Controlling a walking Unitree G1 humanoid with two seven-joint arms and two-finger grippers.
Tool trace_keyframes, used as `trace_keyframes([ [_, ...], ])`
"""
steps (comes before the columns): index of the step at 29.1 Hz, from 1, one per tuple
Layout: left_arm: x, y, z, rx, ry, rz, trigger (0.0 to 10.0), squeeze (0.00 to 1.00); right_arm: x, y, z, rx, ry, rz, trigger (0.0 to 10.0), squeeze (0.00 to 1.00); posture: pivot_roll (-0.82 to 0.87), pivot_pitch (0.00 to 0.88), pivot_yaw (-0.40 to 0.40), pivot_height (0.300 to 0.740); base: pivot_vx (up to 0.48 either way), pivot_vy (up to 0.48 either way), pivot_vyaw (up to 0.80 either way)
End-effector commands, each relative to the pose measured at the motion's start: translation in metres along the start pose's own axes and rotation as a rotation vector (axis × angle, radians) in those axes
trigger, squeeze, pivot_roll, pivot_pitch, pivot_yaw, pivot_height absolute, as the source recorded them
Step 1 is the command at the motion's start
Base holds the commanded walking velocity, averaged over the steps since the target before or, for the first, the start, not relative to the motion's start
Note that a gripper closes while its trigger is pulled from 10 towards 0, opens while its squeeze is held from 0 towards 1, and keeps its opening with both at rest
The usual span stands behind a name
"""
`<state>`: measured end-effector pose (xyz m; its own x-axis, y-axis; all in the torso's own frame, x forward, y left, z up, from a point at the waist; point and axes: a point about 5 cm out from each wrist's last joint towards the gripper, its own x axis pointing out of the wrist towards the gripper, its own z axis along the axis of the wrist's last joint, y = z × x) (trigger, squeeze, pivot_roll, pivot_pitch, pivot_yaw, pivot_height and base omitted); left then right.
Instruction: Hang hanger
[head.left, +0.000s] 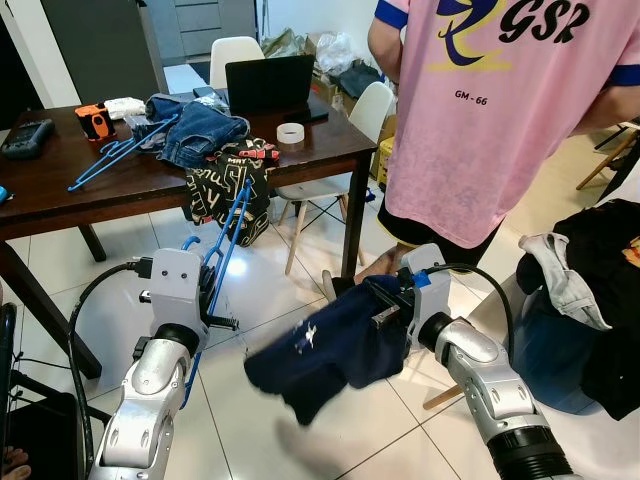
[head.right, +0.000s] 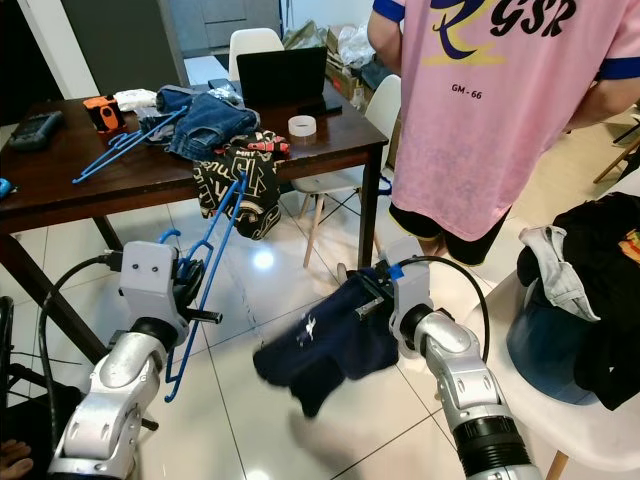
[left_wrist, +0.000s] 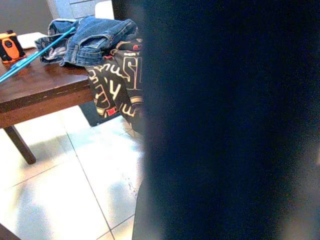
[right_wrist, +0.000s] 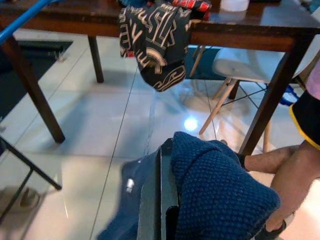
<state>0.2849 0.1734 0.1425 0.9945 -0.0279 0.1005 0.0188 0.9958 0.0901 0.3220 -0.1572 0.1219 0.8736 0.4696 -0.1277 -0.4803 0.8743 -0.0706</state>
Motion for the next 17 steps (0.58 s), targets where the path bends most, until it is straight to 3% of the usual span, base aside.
trace_keyframes([
  [1,0.0025,-0.0012,0.0017,0.007,0.002,-0.008,10.0,0.00,0.0010,-0.0022,0.0063,0.019,-0.037,-0.014,10.0,0.00,0.03,0.000,-0.014,0.740,0.247,0.000,0.00],
  [17,0.0047,-0.0031,0.0013,-0.001,0.007,-0.024,10.0,0.00,0.0010,0.0021,0.0046,0.014,-0.039,0.002,10.0,0.00,0.03,0.000,-0.005,0.740,0.299,0.000,0.00],
])
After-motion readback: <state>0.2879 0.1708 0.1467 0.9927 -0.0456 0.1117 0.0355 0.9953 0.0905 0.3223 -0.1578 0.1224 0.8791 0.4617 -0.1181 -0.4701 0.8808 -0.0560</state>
